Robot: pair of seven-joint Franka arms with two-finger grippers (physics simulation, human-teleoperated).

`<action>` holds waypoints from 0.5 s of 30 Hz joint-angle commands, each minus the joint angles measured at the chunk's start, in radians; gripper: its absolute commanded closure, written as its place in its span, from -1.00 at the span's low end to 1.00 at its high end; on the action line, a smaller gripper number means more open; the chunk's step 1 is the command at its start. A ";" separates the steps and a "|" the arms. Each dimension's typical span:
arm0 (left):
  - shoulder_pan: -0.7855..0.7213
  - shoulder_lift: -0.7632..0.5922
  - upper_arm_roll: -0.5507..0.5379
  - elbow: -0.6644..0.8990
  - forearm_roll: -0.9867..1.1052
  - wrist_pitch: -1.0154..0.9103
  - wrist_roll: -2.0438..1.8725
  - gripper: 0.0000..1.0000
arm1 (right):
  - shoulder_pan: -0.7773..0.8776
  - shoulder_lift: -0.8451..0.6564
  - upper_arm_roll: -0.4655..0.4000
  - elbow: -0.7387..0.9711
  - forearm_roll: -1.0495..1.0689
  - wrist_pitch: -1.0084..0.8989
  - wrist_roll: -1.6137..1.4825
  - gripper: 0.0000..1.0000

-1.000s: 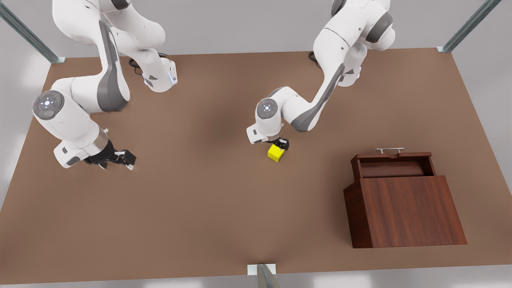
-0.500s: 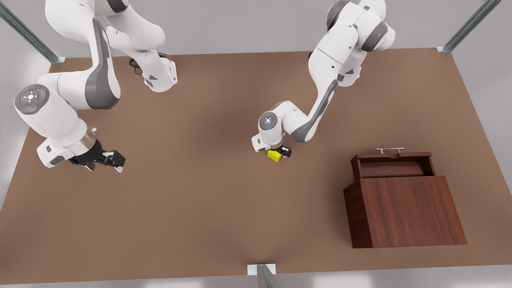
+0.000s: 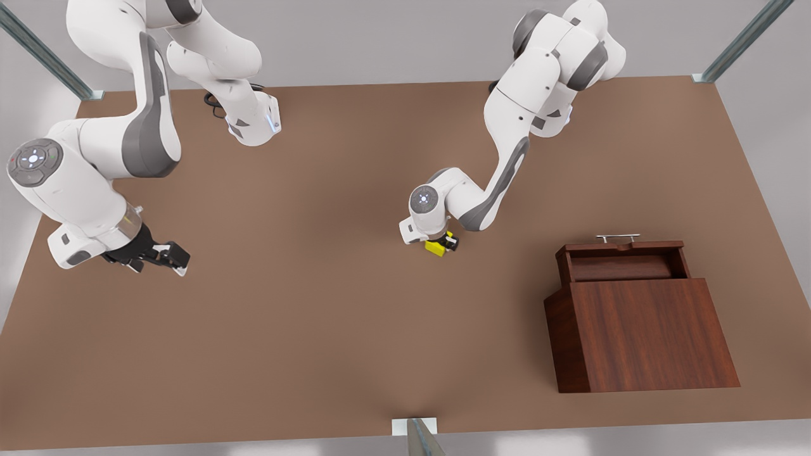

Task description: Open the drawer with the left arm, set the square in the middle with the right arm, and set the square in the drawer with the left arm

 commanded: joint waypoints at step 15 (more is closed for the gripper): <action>0.012 -0.363 0.136 0.017 -0.213 -0.295 0.154 -0.32 | -0.010 -0.002 -0.005 0.002 -0.009 -0.004 -0.003 -1.00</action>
